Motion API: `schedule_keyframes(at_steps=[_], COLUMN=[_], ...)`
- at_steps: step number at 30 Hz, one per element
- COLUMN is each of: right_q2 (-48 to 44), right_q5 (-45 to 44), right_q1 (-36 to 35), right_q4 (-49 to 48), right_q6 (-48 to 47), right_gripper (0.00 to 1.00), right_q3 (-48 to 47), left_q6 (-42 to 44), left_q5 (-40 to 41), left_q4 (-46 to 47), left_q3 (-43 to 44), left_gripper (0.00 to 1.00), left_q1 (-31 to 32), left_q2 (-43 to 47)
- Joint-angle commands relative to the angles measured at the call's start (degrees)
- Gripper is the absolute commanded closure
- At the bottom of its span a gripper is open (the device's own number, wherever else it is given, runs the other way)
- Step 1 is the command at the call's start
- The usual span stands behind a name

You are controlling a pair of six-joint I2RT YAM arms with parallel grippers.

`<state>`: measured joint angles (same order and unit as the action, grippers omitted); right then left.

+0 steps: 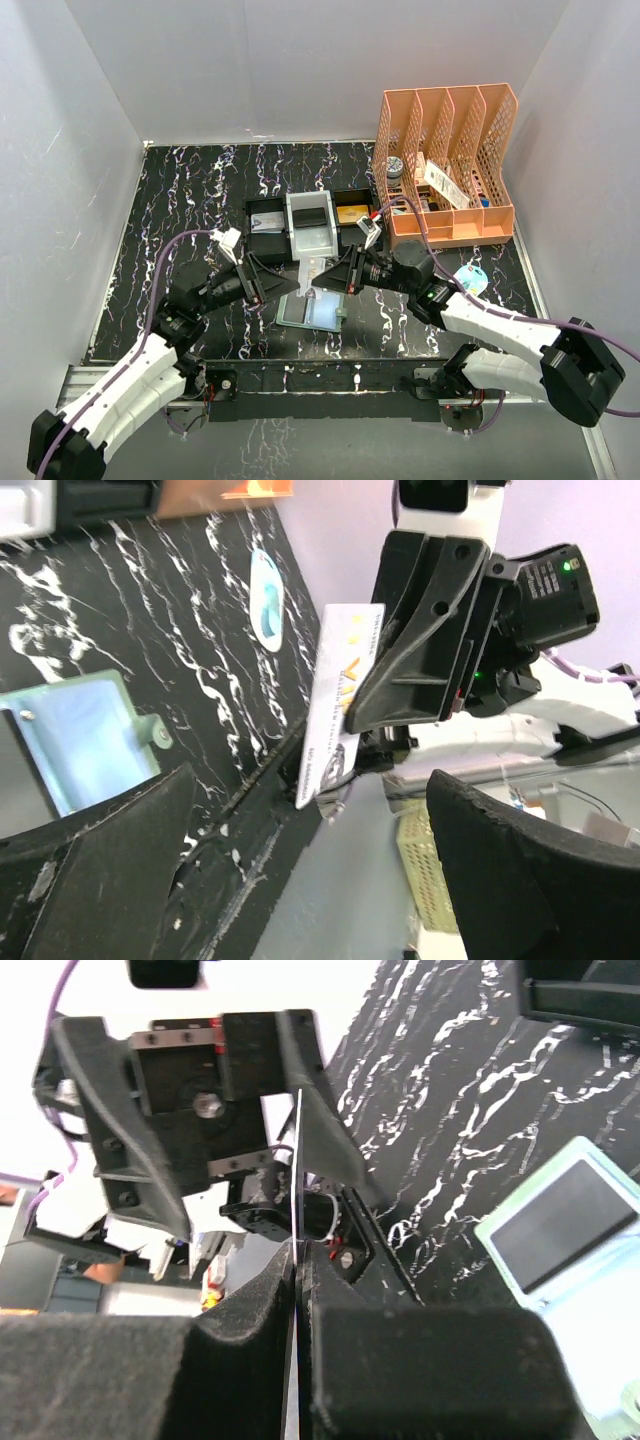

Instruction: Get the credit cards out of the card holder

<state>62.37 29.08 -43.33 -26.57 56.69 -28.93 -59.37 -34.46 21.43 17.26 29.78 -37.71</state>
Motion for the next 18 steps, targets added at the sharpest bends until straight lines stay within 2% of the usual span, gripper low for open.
schedule_keyframes(at_steps=[1, 5, 9, 13, 15, 18], right_q2=[-2.5, -2.5, -1.1, 1.9, 3.7, 5.5], right_q5=[-6.3, -9.1, -13.3, -23.5, -24.5, -25.5], right_q1=[0.3, 0.3, 0.2, 0.2, 0.1, -0.4], right_q4=[6.7, 11.1, 19.8, 27.9, 29.2, 29.0], right_q6=[-6.7, -10.6, -16.9, -29.2, -34.2, -38.6], right_gripper=[1.00, 1.00, 1.00, 1.00, 1.00, 1.00], right_q3=[-3.9, -5.8, -10.3, -18.6, -22.1, -25.5], left_q6=[9.3, 17.2, 24.2, 31.0, 32.9, 34.6], left_q5=[9.7, 21.2, 28.4, 36.9, 39.7, 40.8], left_q4=[-21.5, -39.1, -49.0, -54.7, -55.3, -54.8], left_q3=[7.4, 15.6, 23.1, 29.6, 31.6, 33.3], left_gripper=[0.01, 0.01, 0.01, 0.01, 0.01, 0.01], left_q1=[-0.3, -0.3, -0.3, -0.4, -1.1, -5.6], left_q2=[5.7, 4.2, -1.4, -8.0, -11.6, -15.4])
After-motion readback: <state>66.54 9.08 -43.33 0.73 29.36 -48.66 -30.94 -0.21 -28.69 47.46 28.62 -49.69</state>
